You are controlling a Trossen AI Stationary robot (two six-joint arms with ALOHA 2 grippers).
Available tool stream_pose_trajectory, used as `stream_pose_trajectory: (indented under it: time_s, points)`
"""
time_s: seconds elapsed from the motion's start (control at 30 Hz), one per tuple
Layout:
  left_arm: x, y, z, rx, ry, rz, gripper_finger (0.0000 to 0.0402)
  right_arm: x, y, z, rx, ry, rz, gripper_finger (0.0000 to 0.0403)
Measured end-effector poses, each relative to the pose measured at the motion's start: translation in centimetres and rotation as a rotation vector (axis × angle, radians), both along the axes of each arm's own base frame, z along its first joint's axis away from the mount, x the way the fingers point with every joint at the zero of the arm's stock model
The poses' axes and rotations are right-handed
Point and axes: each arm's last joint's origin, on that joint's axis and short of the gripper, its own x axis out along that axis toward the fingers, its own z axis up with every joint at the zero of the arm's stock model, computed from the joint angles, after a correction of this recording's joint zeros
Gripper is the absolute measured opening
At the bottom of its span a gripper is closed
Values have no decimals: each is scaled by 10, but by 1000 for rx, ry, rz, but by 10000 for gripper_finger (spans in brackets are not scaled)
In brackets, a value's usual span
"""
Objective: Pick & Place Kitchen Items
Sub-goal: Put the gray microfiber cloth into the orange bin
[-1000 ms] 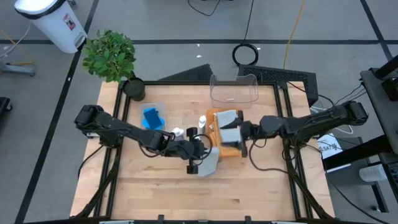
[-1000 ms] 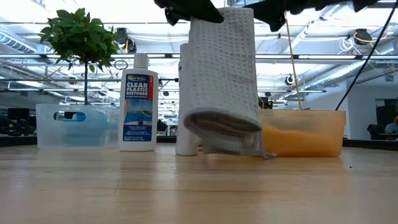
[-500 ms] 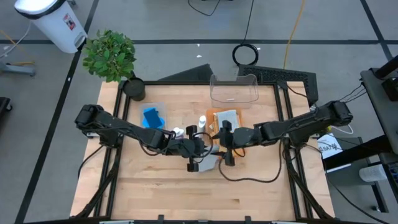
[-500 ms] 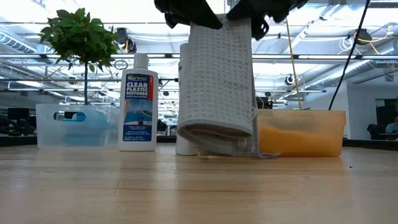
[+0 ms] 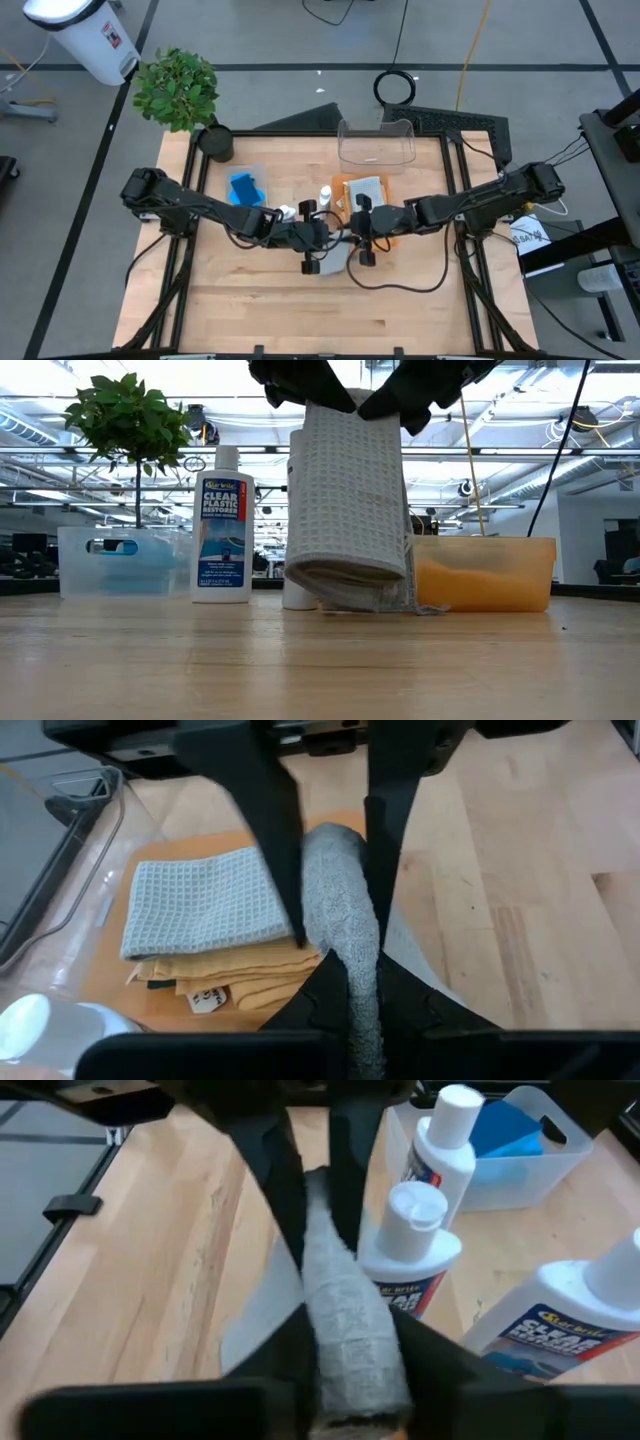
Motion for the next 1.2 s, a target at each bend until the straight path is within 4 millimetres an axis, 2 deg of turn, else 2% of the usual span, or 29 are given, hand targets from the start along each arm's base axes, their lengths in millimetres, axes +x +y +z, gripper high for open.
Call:
stream_pose_trajectory:
  time_s: [0.1,0.17,0.27,0.37,0.57,0.73,0.87,1.2]
  points:
    - [0,0,0,-1,-5,0,29,-1,1,-1,2,11,21,23]
    - [1,-1,1,-6,-13,-4,30,-1,1,-1,1,13,54,10]
    - [0,-3,3,-13,-24,-9,31,-2,3,1,-1,12,62,12]
    - [-5,-4,14,-6,-59,-34,32,-10,4,8,-5,8,71,5]
    - [-17,-4,39,-30,-158,-49,32,-29,1,35,16,-72,73,3]
    - [-18,0,50,-48,-225,-41,33,-44,-3,51,25,-123,70,2]
    - [-16,1,53,-48,-246,-43,33,-49,-3,55,28,-135,72,2]
    - [-9,5,47,-85,-245,-73,38,-48,-1,50,10,-108,93,1]
